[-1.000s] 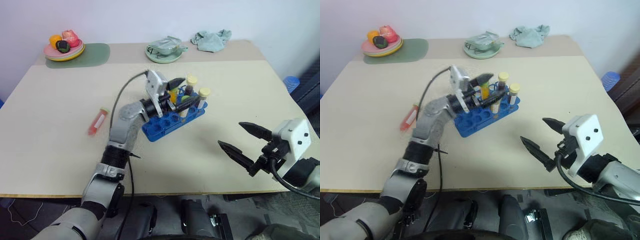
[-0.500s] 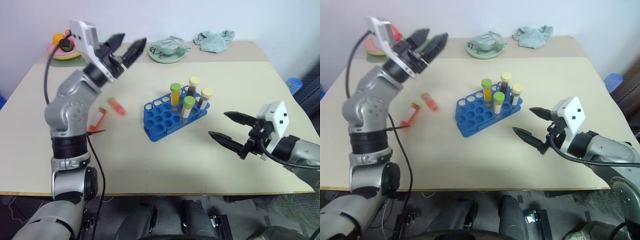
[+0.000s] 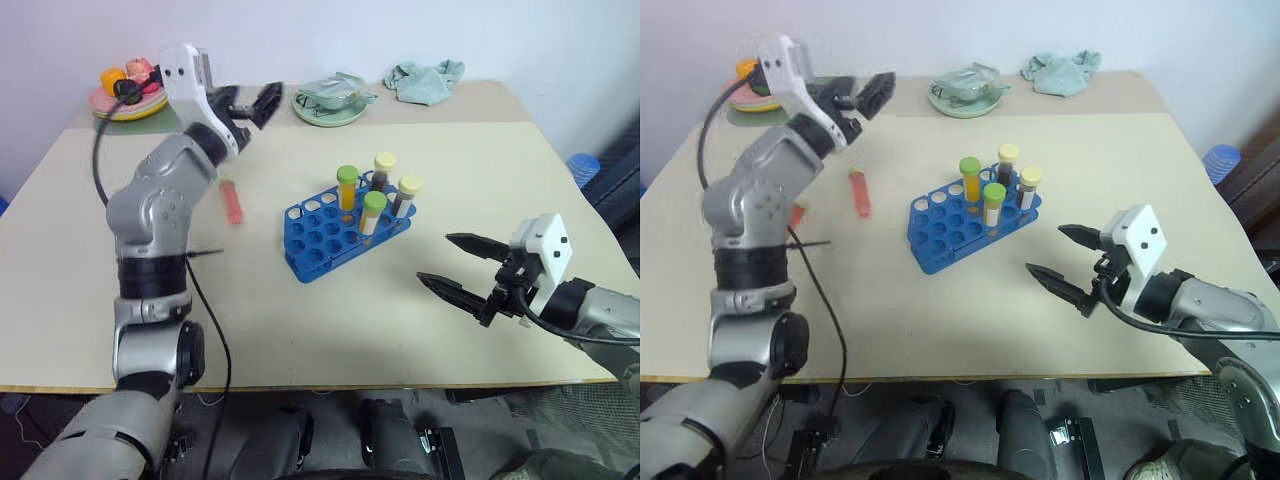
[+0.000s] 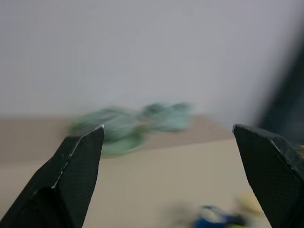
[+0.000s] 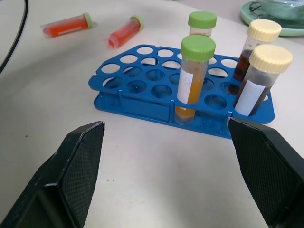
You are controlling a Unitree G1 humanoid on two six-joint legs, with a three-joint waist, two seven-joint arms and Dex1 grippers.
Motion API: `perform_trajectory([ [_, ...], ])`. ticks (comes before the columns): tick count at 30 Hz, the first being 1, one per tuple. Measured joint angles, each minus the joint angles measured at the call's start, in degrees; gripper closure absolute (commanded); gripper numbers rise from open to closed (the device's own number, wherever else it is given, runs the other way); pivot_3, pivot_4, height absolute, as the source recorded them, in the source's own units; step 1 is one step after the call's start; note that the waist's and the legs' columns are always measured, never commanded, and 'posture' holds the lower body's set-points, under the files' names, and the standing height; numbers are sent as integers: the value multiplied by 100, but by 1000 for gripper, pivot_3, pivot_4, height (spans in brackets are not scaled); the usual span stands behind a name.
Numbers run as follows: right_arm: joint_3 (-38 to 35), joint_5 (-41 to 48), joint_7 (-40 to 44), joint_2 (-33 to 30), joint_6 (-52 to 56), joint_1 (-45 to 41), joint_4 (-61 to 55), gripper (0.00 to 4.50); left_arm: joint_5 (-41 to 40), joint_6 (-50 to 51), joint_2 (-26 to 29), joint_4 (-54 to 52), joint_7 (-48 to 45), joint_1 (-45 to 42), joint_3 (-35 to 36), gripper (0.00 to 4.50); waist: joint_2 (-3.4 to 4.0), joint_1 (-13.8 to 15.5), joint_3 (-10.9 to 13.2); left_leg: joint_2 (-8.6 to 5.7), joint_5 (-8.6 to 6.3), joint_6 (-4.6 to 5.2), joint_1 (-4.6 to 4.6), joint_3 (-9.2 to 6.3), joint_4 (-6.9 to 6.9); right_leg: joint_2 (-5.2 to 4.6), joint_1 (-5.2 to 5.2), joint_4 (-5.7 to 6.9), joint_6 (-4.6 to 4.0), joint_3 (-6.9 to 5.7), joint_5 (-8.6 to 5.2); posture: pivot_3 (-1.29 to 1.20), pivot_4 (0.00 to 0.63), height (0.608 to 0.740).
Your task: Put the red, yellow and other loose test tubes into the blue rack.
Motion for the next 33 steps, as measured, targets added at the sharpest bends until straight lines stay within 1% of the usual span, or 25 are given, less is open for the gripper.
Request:
perform_trajectory([
  [2,-7,-22,-2,2,0,-5,-1,274,206,630,46,607,638,-561,160,86,-1,-9,0,0,-1,1,0,1,-5,0,-2,-6,2,0,1,0,150,740],
  [4,-8,-30,-2,10,0,-40,-1,274,365,1079,52,1130,993,-973,208,86,-1,-8,0,-1,-1,2,0,2,-9,2,-3,-9,3,-2,1,0,150,740],
  [12,-36,-36,-4,46,6,70,-11,274,777,1707,-40,2125,1385,-1140,221,86,-1,-25,0,-1,-1,0,0,5,-9,0,-9,-1,3,-2,2,0,150,740],
  [16,-43,-24,-40,48,33,67,-87,274,933,1898,-85,2644,1630,-1281,385,86,-1,-13,0,-1,-1,0,0,6,-8,0,-8,-1,3,-2,2,0,150,740],
  [22,-44,28,-110,47,120,39,-111,274,962,1846,-158,3689,2217,-1672,898,86,-3,-12,1,-1,-1,0,-1,6,-8,-2,-9,-1,4,-2,2,0,150,740],
  [26,-55,41,-141,47,203,39,-137,274,944,1489,-157,4334,2552,-1924,1181,86,-3,-20,1,-1,-1,0,0,7,-8,-2,-10,2,4,-1,2,0,150,740],
  [33,-56,152,-284,54,261,16,-250,274,965,586,-139,5222,2588,-2057,1226,86,-3,-17,1,-1,-1,0,-1,9,-8,-3,-10,2,4,-1,2,0,150,740],
])
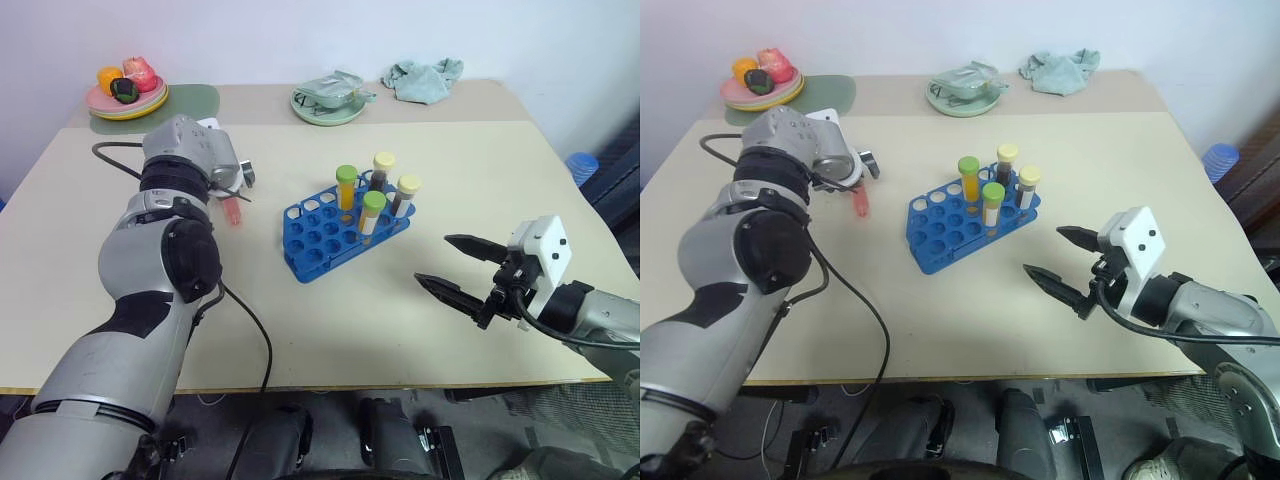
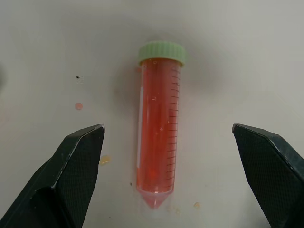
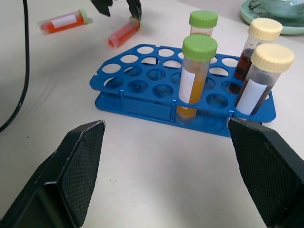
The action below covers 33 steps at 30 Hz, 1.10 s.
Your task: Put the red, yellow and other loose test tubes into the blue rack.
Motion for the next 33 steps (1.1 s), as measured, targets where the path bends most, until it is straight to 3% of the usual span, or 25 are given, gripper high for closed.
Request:
perform_trajectory([
  [15,-161,184,-333,29,108,172,-315,274,233,-916,30,566,-324,8,-234,86,0,-1,-1,0,0,1,-1,1,1,-1,0,2,0,1,0,0,150,740],
  [16,-199,207,-350,51,108,231,-327,274,257,-926,16,567,-342,20,-265,597,-1,0,-1,0,0,1,-1,1,1,-1,0,2,0,1,0,0,150,740],
  [17,-217,214,-364,67,108,270,-331,274,278,-927,4,568,-358,43,-291,597,-1,-1,-1,0,0,1,0,2,1,-1,0,2,0,1,1,0,150,740],
  [20,-270,216,-396,74,107,354,-393,274,332,-924,-66,602,-386,128,-309,1617,0,-8,-1,0,0,1,0,3,1,0,-1,6,0,2,1,0,150,740],
  [24,-278,219,-402,107,103,481,-439,274,346,-912,-83,620,-417,220,-348,3570,-1,-7,-1,0,0,1,0,4,3,-1,-1,8,0,2,1,0,150,740],
  [33,-283,201,-292,103,73,478,-406,274,344,-633,-76,519,-403,235,-442,3570,0,-11,-4,0,0,1,2,7,5,-1,0,12,0,4,1,0,150,740],
])
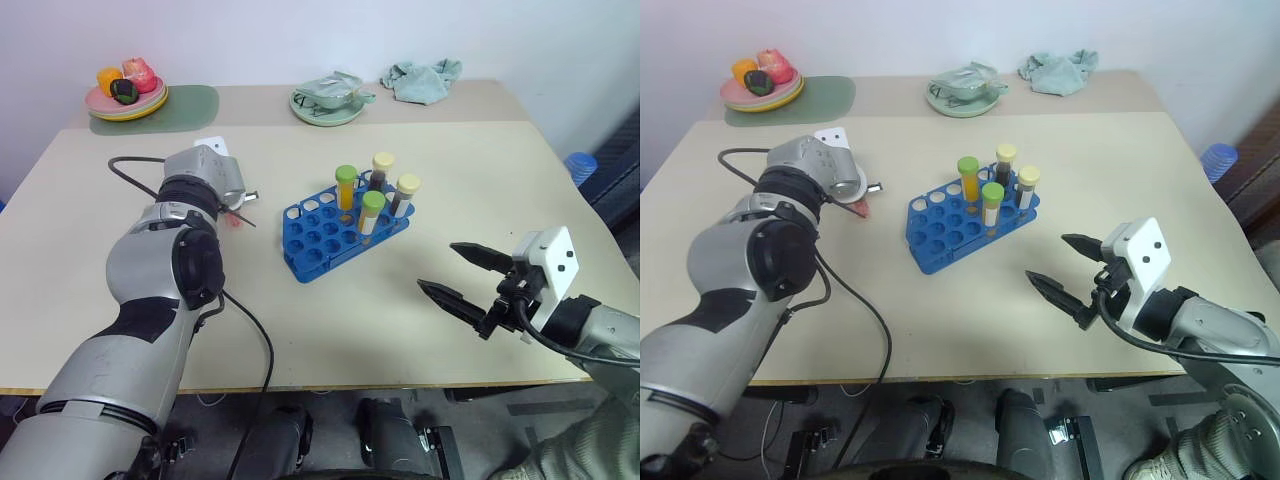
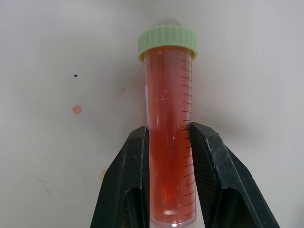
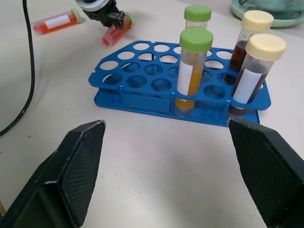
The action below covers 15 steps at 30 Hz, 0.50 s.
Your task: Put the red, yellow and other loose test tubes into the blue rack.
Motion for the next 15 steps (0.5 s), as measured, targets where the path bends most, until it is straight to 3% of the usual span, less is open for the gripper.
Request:
perform_trajectory([
  [6,4,-111,123,-10,-25,-70,90,274,-34,475,40,-187,23,7,17,3570,1,-5,-2,0,0,0,2,2,0,0,0,2,0,1,0,0,150,740],
  [9,4,-127,161,-15,-25,-118,120,274,-104,908,90,-339,-22,0,25,2495,3,-5,-4,0,0,0,3,2,0,0,-1,4,0,1,0,0,150,740],
  [13,15,-130,168,-18,-20,-234,119,274,-115,1831,113,-430,-547,43,-177,350,4,0,-4,-1,0,0,1,4,4,1,-3,15,0,0,0,0,150,740],
  [14,28,-131,160,-17,-16,-260,120,274,-121,1911,129,-445,-551,47,-175,11,3,2,-4,-1,0,0,1,4,6,0,-3,28,0,0,0,0,150,740],
  [15,44,-131,154,-17,-14,-290,120,274,-118,1918,135,-461,-532,49,-176,11,2,3,-3,-1,0,0,-1,4,10,0,-5,35,0,0,0,0,150,740],
])
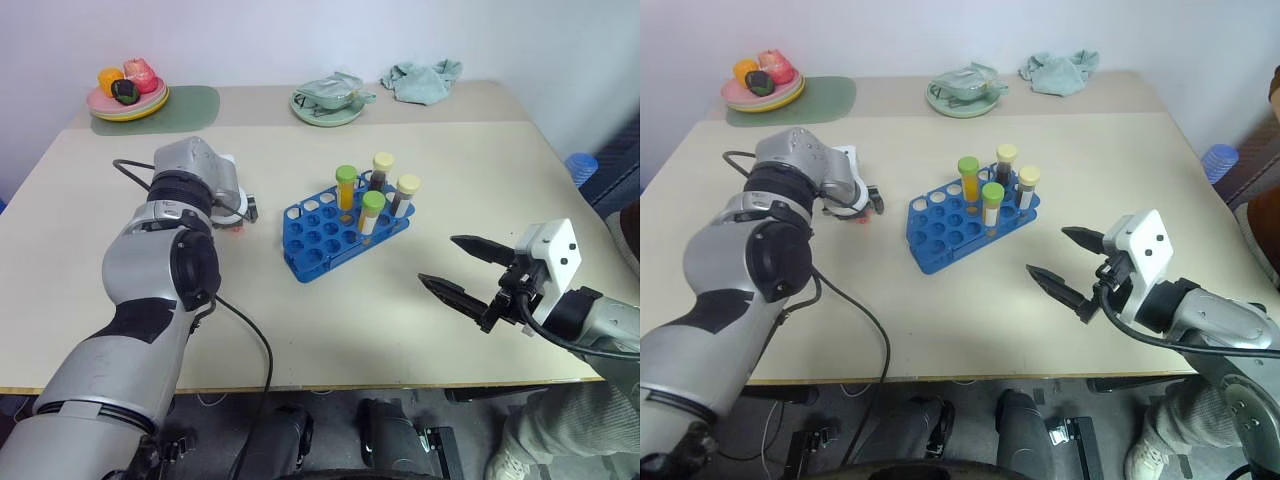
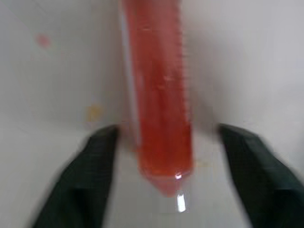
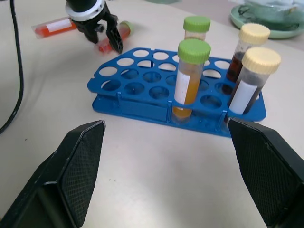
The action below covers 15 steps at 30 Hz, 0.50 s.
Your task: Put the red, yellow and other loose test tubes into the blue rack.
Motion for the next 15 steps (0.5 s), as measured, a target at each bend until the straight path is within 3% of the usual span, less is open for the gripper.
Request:
perform_trajectory([
  [11,172,-76,-20,1,4,-203,106,274,27,-947,7,135,19,51,24,11,-1,2,1,0,-13,-6,-6,1,45,2,0,12,0,0,0,0,150,740],
  [14,172,-77,-23,2,4,-201,106,274,57,-1205,6,229,-1,51,20,876,-2,2,1,0,-14,-5,-7,1,48,2,0,12,0,0,0,0,150,740],
  [15,172,-77,-26,3,4,-199,106,274,71,-1255,5,268,-6,51,17,1370,-2,1,1,0,-14,-5,-7,1,48,2,0,13,0,0,0,0,150,740],
])
